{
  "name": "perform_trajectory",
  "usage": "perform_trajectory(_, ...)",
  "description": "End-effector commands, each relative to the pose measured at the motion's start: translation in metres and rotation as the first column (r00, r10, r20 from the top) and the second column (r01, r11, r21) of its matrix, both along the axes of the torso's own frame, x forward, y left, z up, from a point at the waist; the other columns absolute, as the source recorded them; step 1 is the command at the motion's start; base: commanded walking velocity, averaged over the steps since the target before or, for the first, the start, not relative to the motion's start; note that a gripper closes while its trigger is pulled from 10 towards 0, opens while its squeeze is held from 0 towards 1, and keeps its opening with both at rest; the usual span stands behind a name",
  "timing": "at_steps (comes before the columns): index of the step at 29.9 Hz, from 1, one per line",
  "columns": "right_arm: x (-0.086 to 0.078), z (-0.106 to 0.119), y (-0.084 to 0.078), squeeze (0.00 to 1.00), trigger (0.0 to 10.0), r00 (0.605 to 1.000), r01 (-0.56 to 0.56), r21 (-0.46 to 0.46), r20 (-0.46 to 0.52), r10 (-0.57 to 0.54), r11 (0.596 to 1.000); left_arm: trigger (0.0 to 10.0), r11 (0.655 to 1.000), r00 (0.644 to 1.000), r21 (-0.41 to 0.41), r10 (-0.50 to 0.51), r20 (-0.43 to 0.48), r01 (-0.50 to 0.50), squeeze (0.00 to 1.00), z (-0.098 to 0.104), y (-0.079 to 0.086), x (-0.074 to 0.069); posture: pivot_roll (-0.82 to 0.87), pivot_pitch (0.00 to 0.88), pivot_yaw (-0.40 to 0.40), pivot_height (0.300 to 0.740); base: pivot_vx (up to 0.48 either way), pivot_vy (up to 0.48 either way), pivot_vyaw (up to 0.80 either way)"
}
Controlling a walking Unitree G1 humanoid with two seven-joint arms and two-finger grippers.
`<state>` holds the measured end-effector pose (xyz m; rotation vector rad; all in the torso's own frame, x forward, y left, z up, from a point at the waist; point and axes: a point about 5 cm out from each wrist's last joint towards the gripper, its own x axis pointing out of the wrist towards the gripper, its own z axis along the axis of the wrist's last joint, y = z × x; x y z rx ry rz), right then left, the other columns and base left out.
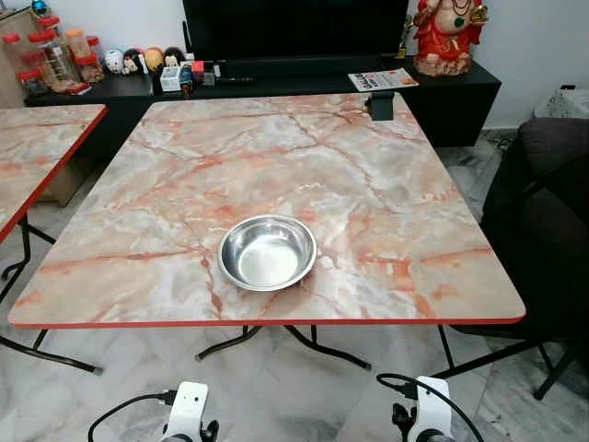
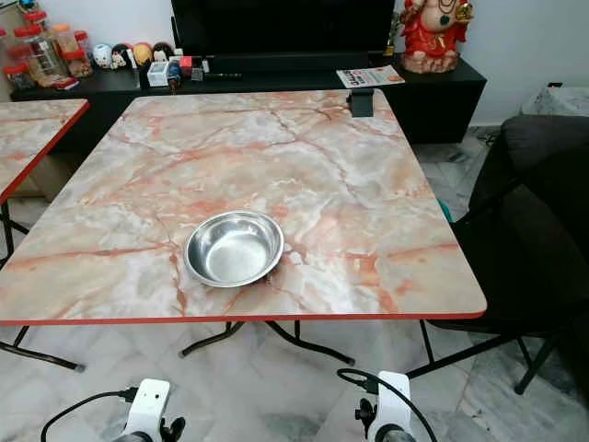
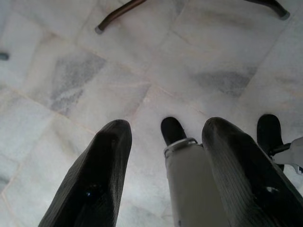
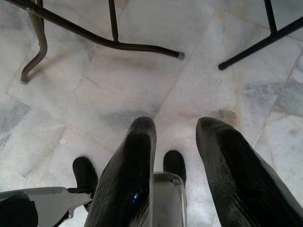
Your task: Setting the table
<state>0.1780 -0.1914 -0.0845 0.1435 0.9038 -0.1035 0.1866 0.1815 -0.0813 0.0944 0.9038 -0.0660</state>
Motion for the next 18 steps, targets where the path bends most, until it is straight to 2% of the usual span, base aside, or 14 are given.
perform_trajectory(1,-0.004,-0.002,0.001,0.0,10.0,1.0,0.008,0.002,-0.016,-0.008,1.0,10.0,0.999,0.998,-0.001,0.044,-0.04,-0.044,0.0,-0.004,0.002,-0.006,-0.18,0.0,0.057,0.74,0.0,0.33,0.0)
perform_trajectory(6,-0.002,-0.002,0.003,0.0,10.0,1.0,-0.007,0.01,-0.012,0.007,1.0,10.0,0.996,0.995,0.002,0.084,-0.049,-0.084,0.0,-0.005,0.007,-0.009,-0.19,0.0,0.062,0.74,0.0,0.114,0.0)
perform_trajectory(18,0.002,0.0,0.007,0.0,10.0,1.0,-0.008,0.012,0.0,0.008,1.0,10.0,0.992,0.991,0.011,0.125,-0.053,-0.125,0.0,-0.003,0.015,-0.008,-0.2,0.0,0.075,0.74,0.0,0.289,0.0)
